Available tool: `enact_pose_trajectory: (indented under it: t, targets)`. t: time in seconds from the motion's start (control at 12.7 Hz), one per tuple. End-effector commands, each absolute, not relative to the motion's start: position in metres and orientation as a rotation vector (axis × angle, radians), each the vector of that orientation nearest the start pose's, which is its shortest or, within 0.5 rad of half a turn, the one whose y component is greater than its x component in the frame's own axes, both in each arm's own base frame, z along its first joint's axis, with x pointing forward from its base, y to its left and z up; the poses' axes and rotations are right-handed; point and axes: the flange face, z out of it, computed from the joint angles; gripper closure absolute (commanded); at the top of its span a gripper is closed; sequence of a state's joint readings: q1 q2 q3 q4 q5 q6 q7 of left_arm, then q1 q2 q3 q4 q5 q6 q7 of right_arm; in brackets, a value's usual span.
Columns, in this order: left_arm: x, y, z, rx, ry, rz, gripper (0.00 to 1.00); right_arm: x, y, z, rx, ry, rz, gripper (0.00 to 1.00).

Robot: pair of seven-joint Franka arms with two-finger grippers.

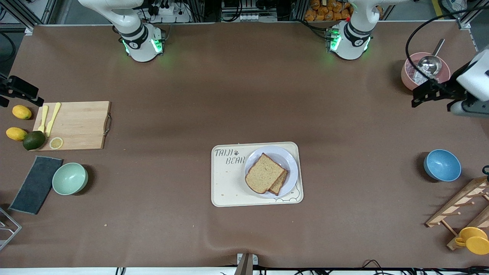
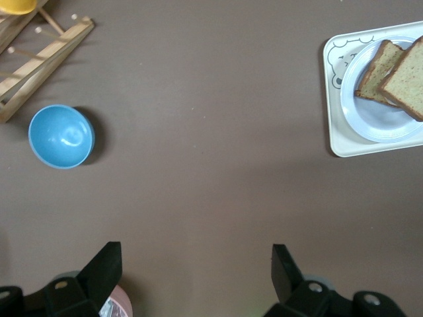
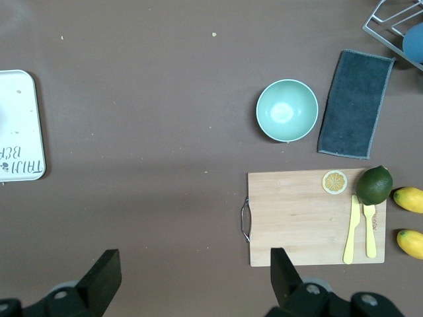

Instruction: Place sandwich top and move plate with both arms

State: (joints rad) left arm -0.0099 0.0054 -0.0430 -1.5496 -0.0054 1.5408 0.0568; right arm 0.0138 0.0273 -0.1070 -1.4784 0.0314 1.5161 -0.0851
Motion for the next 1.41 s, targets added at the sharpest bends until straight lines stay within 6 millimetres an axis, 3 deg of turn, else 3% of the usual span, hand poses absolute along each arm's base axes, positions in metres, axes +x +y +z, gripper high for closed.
enact_pose_trajectory:
  t: [0.0,0.08,0.55,1.33]
  targets:
    - [0.516,-0.034,0.630,-3.122,0.081,0.035,0.00,0.553,-0.046,0.651,-3.111,0.023,-0.023,0.00]
    - [0.507,-0.042,0.631,-3.125,0.062,0.015,0.00,0.553,-0.046,0.651,-3.111,0.023,-0.023,0.00]
    - [0.504,-0.029,0.636,-3.126,0.034,0.008,0.00,0.554,-0.046,0.650,-3.111,0.023,-0.023,0.00]
    - [0.503,-0.030,0.647,-3.101,0.056,0.042,0.00,0.554,-0.047,0.650,-3.111,0.025,-0.023,0.00]
